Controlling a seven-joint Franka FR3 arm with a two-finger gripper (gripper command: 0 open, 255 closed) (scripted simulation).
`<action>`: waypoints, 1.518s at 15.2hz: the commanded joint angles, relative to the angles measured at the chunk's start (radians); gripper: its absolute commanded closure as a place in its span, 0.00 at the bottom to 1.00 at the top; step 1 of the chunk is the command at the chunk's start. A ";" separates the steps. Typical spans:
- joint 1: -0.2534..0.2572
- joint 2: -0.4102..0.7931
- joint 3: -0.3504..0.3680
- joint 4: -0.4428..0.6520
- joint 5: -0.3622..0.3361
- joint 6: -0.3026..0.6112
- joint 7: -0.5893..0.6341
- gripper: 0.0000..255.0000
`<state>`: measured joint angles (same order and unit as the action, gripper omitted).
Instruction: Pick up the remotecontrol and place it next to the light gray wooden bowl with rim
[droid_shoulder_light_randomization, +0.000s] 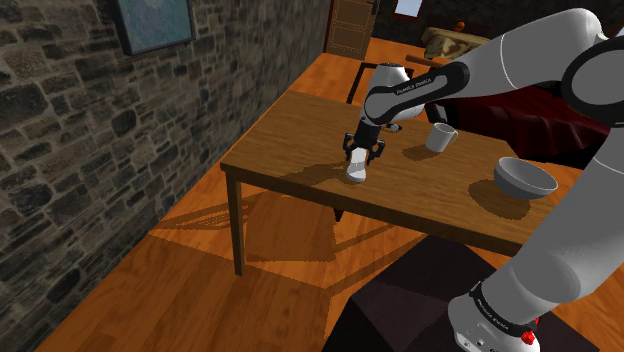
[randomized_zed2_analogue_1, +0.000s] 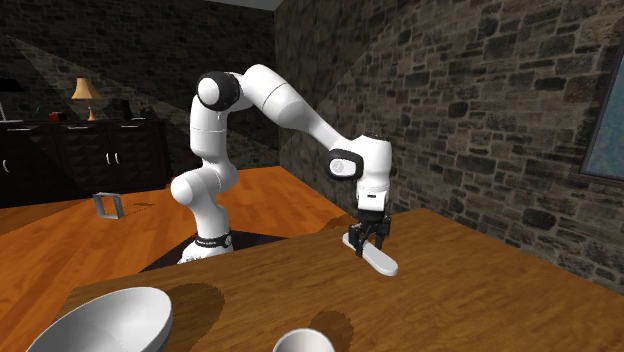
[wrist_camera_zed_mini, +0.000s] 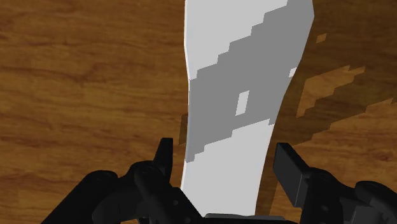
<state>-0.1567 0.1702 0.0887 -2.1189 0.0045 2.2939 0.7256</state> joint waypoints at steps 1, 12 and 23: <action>0.000 0.000 0.000 0.000 0.000 0.000 0.000 1.00; -0.002 -0.069 0.001 0.055 0.007 -0.124 -0.003 1.00; -0.003 -0.124 0.001 0.141 0.011 -0.265 -0.005 1.00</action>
<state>-0.1599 0.0518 0.0892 -1.9879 0.0155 2.0448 0.7199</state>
